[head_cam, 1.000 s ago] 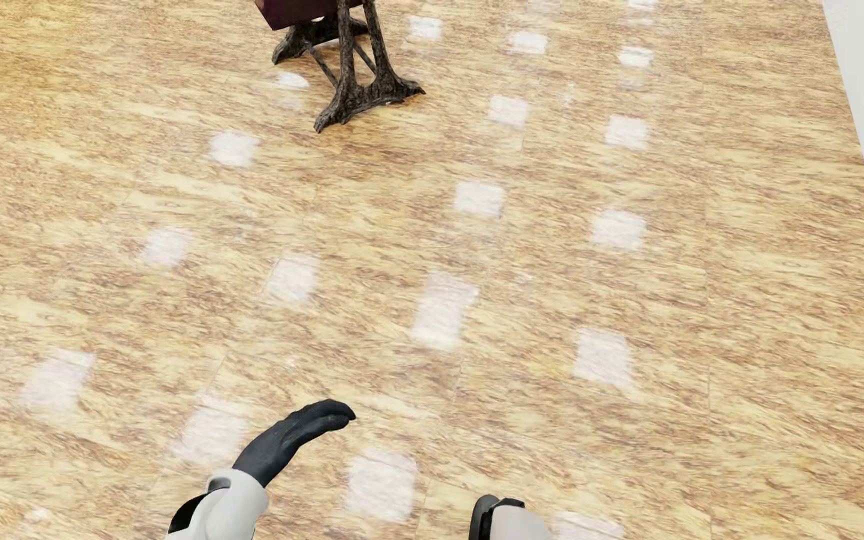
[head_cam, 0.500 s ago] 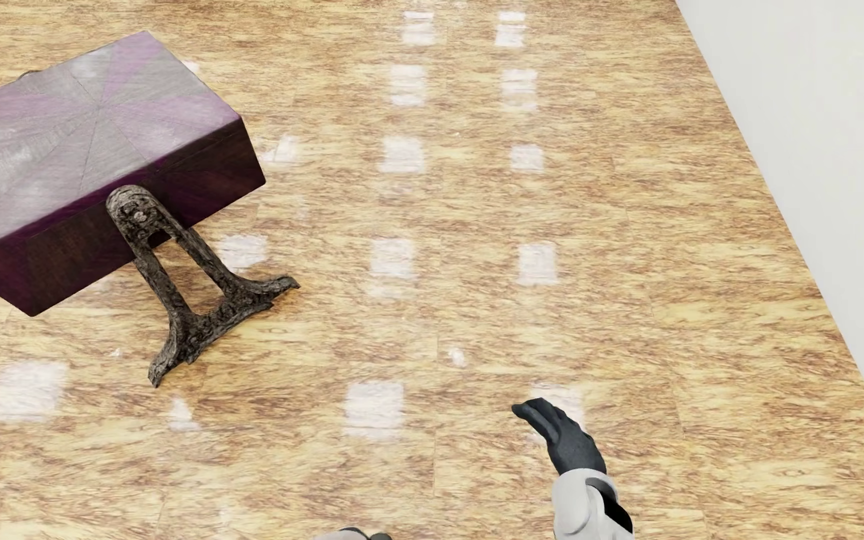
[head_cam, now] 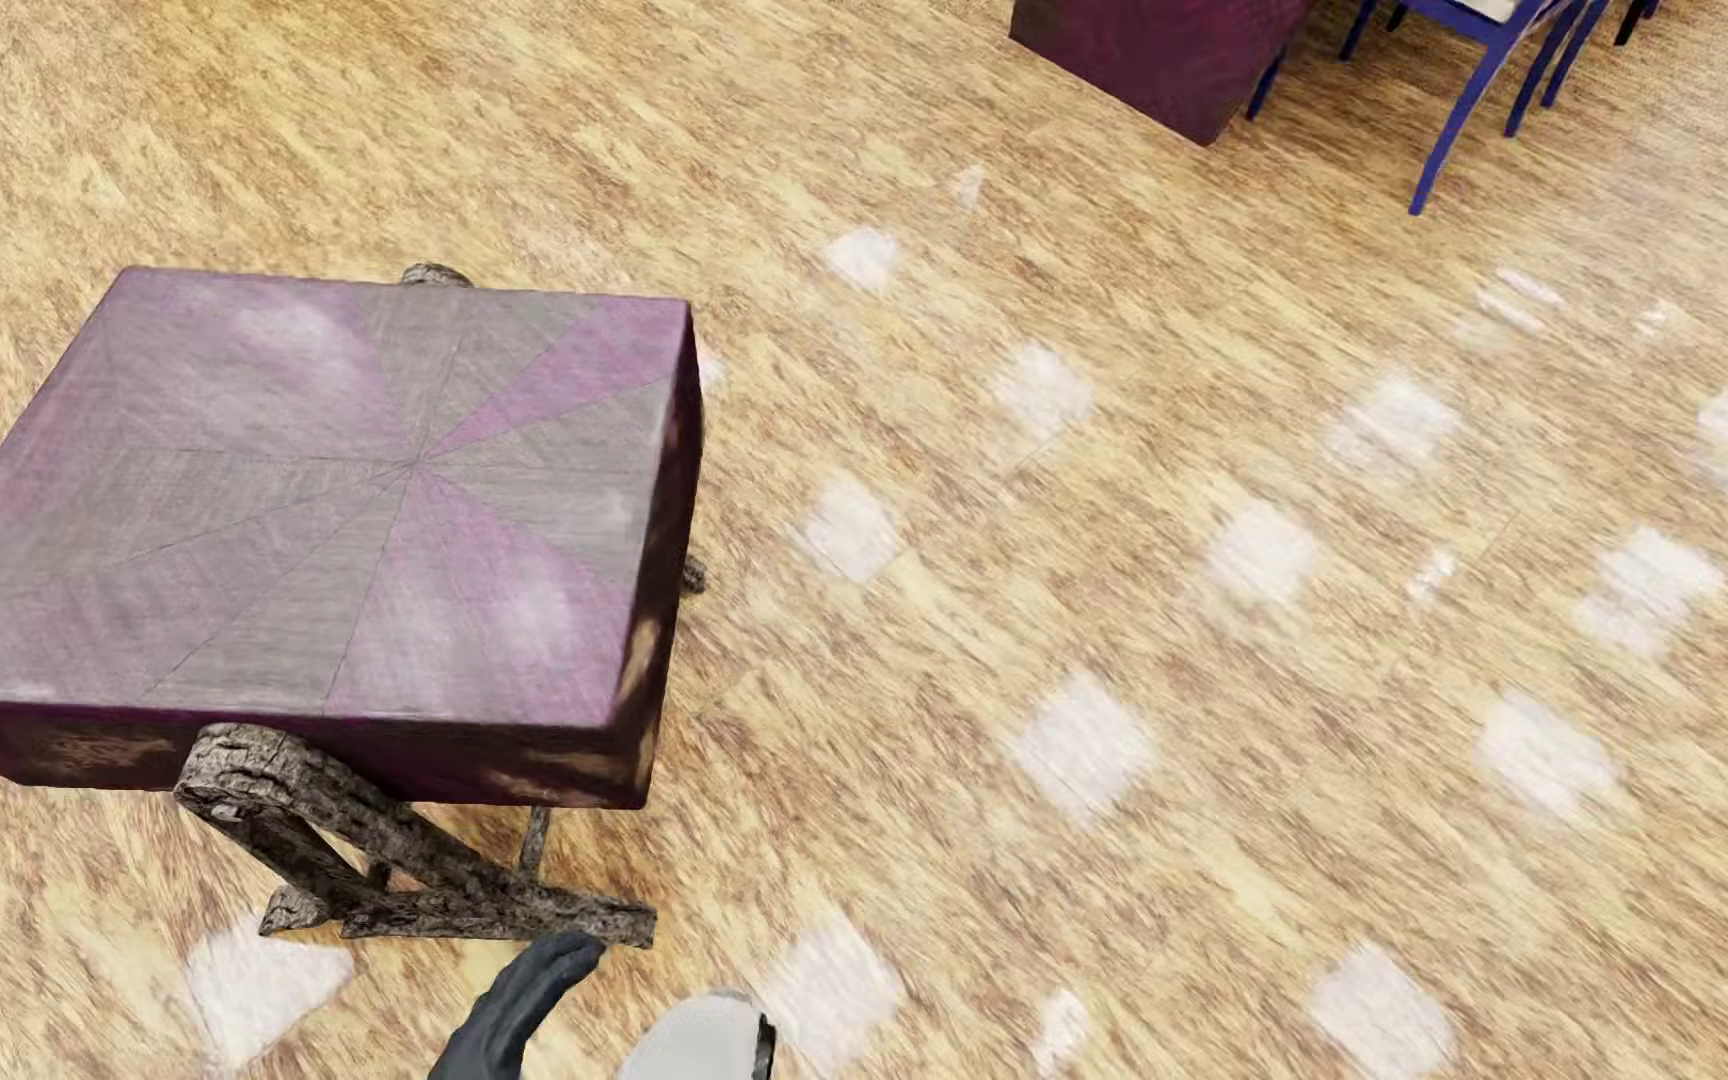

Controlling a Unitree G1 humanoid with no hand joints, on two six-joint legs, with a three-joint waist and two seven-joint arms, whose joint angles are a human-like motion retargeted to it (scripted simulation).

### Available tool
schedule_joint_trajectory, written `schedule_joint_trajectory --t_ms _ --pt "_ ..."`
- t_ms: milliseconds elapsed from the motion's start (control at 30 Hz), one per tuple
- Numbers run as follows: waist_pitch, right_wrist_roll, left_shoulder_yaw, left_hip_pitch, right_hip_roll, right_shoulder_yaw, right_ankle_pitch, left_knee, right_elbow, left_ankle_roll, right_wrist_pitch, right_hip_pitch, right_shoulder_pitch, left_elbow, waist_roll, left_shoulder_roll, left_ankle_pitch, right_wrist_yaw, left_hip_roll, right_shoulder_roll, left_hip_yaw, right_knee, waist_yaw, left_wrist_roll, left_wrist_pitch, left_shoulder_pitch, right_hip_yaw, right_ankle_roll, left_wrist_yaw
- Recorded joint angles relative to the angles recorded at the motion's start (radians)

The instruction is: Walk to the dark purple endtable

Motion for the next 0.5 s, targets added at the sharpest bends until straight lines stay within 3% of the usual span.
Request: schedule_joint_trajectory --t_ms 33,67,100,133,167,200,233,267,300,333,367,400,433,467,500 --pt "-0.001 0.009 0.069 -0.04 0.048 0.055 -0.05 -0.195 -0.018 -0.101 -0.032 0.092 -0.056 0.04 -0.008 0.011 0.023 0.008 -0.127 -0.072 -0.016 -0.04 0.033 -0.067 0.012 0.039 -0.066 -0.005 0.005" --pt "-0.003 0.034 0.156 -0.047 0.097 0.094 -0.082 -0.446 -0.047 -0.184 -0.059 0.169 -0.113 0.059 -0.017 0.021 0.146 0.014 -0.204 -0.149 0.004 -0.069 0.064 -0.113 0.023 0.085 -0.116 -0.021 0.012" --pt "-0.009 0.054 0.261 -0.026 0.146 0.105 -0.084 -0.695 -0.091 -0.181 -0.072 0.223 -0.186 0.015 -0.018 0.005 0.355 0.042 -0.186 -0.229 0.211 -0.058 0.086 -0.153 0.098 0.108 -0.136 -0.031 0.011" --pt "-0.02 0.058 0.391 0.041 0.162 0.113 -0.056 -0.81 -0.125 0.235 -0.071 0.233 -0.257 -0.04 -0.011 -0.044 0.45 0.045 -0.102 -0.297 0.597 0.056 0.104 -0.197 0.141 0.167 -0.128 0.019 0.031" --pt "-0.024 0.036 0.532 0.125 0.151 0.118 0.074 -0.767 -0.153 0.258 -0.062 0.189 -0.315 -0.094 -0.007 -0.105 0.147 0.016 -0.003 -0.349 0.621 0.316 0.148 -0.245 0.156 0.233 -0.073 0.11 0.067" --pt "-0.015 0.01 0.645 0.137 0.101 0.095 0.248 -0.642 -0.167 0.259 -0.044 0.09 -0.355 -0.098 0.001 -0.175 -0.007 -0.047 0.049 -0.396 0.605 0.631 0.191 -0.292 0.125 0.262 -0.011 0.145 0.112" --pt "0.004 0.006 0.72 0.104 0.014 0.017 0.243 -0.492 -0.192 0.259 -0.023 -0.026 -0.32 -0.082 0.006 -0.215 -0.088 -0.145 0.066 -0.426 0.549 0.872 0.22 -0.325 0.12 0.214 0.026 0.122 0.162" --pt "0.019 0.044 0.74 0.073 -0.092 -0.09 0.19 -0.391 -0.216 0.259 -0.01 -0.149 -0.233 -0.061 0.009 -0.223 -0.132 -0.242 0.05 -0.411 0.473 0.997 0.225 -0.348 0.121 0.128 0.065 -0.005 0.206" --pt "0.026 0.117 0.694 0.055 -0.175 -0.169 0.14 -0.347 -0.218 0.259 -0.011 -0.26 -0.144 -0.039 0.015 -0.204 -0.147 -0.28 0.008 -0.386 0.385 0.982 0.206 -0.353 0.093 0.061 0.121 -0.071 0.196" --pt "0.026 0.165 0.571 0.054 -0.212 -0.198 0.122 -0.348 -0.199 0.259 -0.02 -0.36 -0.052 -0.012 0.022 -0.163 -0.134 -0.254 -0.045 -0.359 0.287 0.859 0.17 -0.294 0.053 0.008 0.196 -0.132 0.135" --pt "0.021 0.157 0.409 0.06 -0.212 -0.189 0.094 -0.356 -0.162 0.259 -0.023 -0.409 0.015 0.013 0.029 -0.089 -0.115 -0.174 -0.092 -0.341 0.192 0.649 0.127 -0.165 0.003 -0.014 0.279 -0.134 0.026" --pt "0.015 0.108 0.252 0.069 -0.186 -0.178 0.144 -0.354 -0.135 0.259 -0.024 -0.413 0.078 0.021 0.037 -0.01 -0.113 -0.093 -0.12 -0.315 0.132 0.403 0.081 -0.002 -0.022 -0.045 0.406 -0.121 -0.108" --pt "0.007 0.063 0.122 0.079 -0.099 -0.188 0.339 -0.342 -0.125 0.264 -0.025 -0.371 0.133 0.008 0.048 0.052 -0.144 -0.043 -0.116 -0.261 0.103 0.202 0.033 0.125 -0.032 -0.088 0.674 0.043 -0.253" --pt "0.001 0.041 0.015 0.061 -0.027 -0.228 0.257 -0.296 -0.13 0.234 -0.023 -0.248 0.188 -0.012 0.052 0.078 -0.179 -0.031 -0.137 -0.197 0.038 0.123 0.006 0.184 -0.034 -0.142 0.857 0.242 -0.374" --pt "0.0 0.032 -0.06 0.033 -0.026 -0.272 0.115 -0.236 -0.138 0.164 -0.023 -0.153 0.225 -0.032 0.053 0.089 -0.192 -0.044 -0.166 -0.115 -0.067 0.078 -0.003 0.183 -0.027 -0.197 0.8 0.251 -0.431"
